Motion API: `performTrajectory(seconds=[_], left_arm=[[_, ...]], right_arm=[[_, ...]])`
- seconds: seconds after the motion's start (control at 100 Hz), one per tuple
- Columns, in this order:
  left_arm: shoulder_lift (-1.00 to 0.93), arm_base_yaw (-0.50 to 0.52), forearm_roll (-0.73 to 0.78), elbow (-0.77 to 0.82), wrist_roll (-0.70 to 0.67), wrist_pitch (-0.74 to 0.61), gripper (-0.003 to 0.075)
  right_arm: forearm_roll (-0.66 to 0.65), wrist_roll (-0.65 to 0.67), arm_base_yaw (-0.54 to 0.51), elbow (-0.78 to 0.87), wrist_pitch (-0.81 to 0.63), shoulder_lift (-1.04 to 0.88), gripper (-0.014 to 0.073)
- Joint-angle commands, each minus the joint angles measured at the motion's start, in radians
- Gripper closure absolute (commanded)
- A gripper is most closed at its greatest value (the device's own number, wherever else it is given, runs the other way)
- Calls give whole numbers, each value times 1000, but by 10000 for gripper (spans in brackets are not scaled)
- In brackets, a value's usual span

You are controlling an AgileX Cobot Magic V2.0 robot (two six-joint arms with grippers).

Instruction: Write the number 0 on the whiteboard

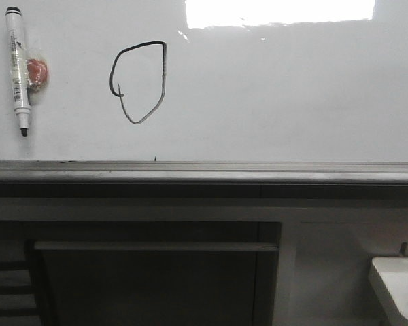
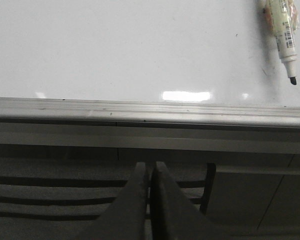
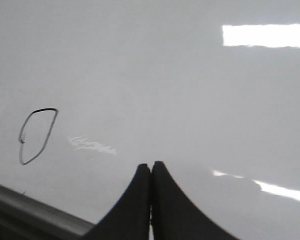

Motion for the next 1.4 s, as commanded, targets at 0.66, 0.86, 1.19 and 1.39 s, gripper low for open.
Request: performTrajectory(seconds=[0.66, 0.86, 1.19, 1.39], left_arm=[[-27, 2, -8, 12, -7, -59, 741], [-27, 2, -8, 12, -7, -59, 741], [-27, 2, -8, 12, -7, -59, 741], [-27, 2, -8, 12, -7, -59, 741]], right_arm=[[-24, 8, -350, 289, -28, -314, 641], [-24, 8, -351, 286, 312, -358, 641], [-24, 8, -351, 286, 365, -358, 641], [-24, 8, -351, 286, 365, -358, 641]])
